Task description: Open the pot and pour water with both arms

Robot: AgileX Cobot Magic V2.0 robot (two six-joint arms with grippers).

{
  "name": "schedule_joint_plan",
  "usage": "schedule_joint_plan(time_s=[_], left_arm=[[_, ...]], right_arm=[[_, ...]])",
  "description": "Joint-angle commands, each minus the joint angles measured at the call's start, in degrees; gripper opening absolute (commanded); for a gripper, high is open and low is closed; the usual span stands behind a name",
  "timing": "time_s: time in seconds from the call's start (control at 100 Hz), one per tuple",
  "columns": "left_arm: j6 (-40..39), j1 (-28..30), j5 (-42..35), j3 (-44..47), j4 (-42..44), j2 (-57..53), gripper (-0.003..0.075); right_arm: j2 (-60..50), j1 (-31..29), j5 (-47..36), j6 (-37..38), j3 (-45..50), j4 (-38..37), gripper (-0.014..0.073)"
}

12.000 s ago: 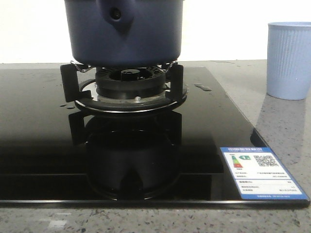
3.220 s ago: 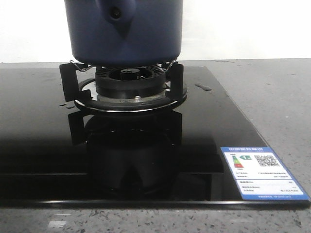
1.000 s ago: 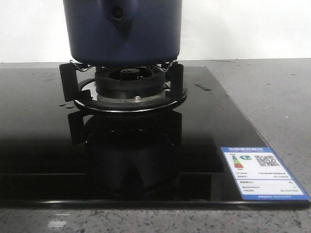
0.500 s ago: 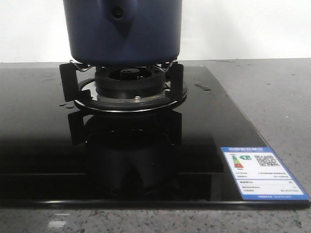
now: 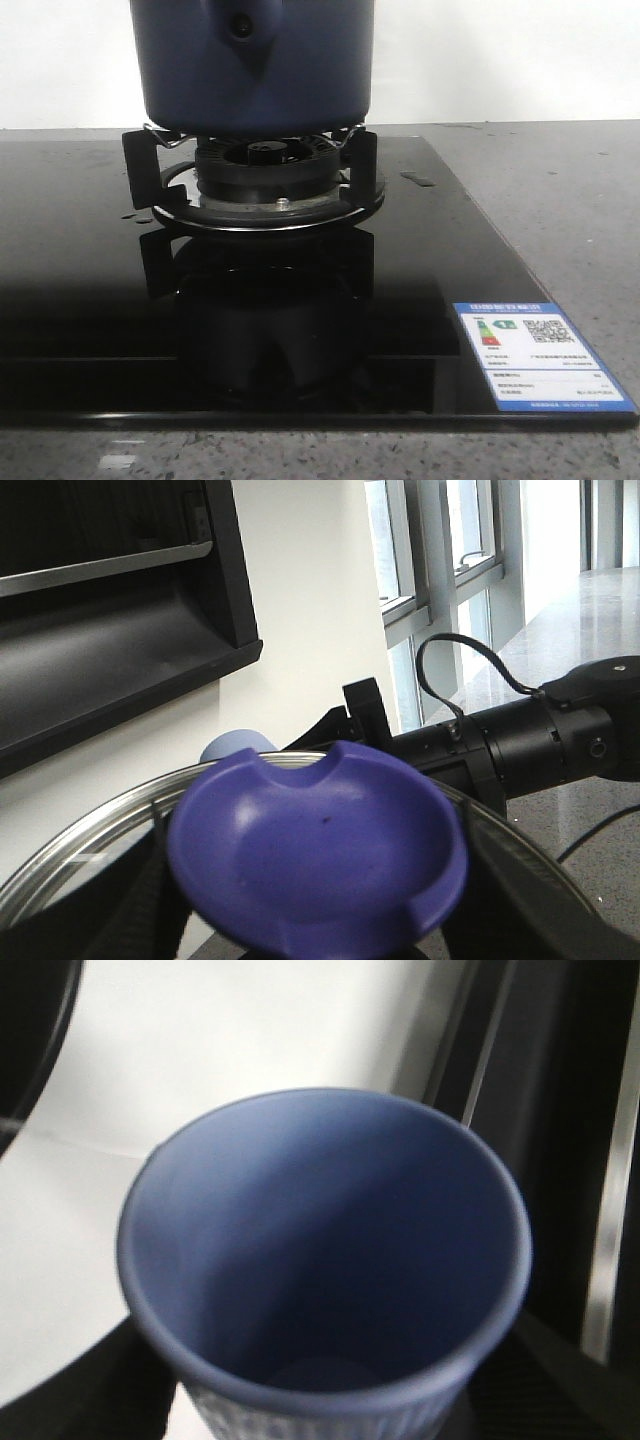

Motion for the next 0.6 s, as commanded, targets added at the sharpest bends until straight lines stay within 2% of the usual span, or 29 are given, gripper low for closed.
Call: schedule_joint_plan(time_s=[0.0,0.13,0.3,0.47,0.59], left_arm=[[-0.6,-0.1,-1.8,-1.5,-6.1,-1.2,0.0312],[-0.6,-0.1,-1.8,-1.5,-5.3,-1.1,0.0312],[-0.6,-0.5,-1.9,-1.5,-5.3,-0.6,0.0312],[-0.1,-3.7,-2.4,-1.5,-5.2,1.6,0.0312],[0.0,-5.4,-2.4,-1.5,-5.2,3.0,0.0312]], right_arm=[[-2.4,-0.2,2.6,9.2,-2.1,4.1,0.0246],[-2.7,-0.2,10.1,21.1,-2.1,13.1,0.0247],[-6.7,-0.8,19.1,28.8,-1.9,25.5,0.0246],[-13.3,-5.1,17.7,30.3,3.9,39.4,0.0246],[-18.3,-10.8,11.0,30.3,13.0,46.5,0.0246]])
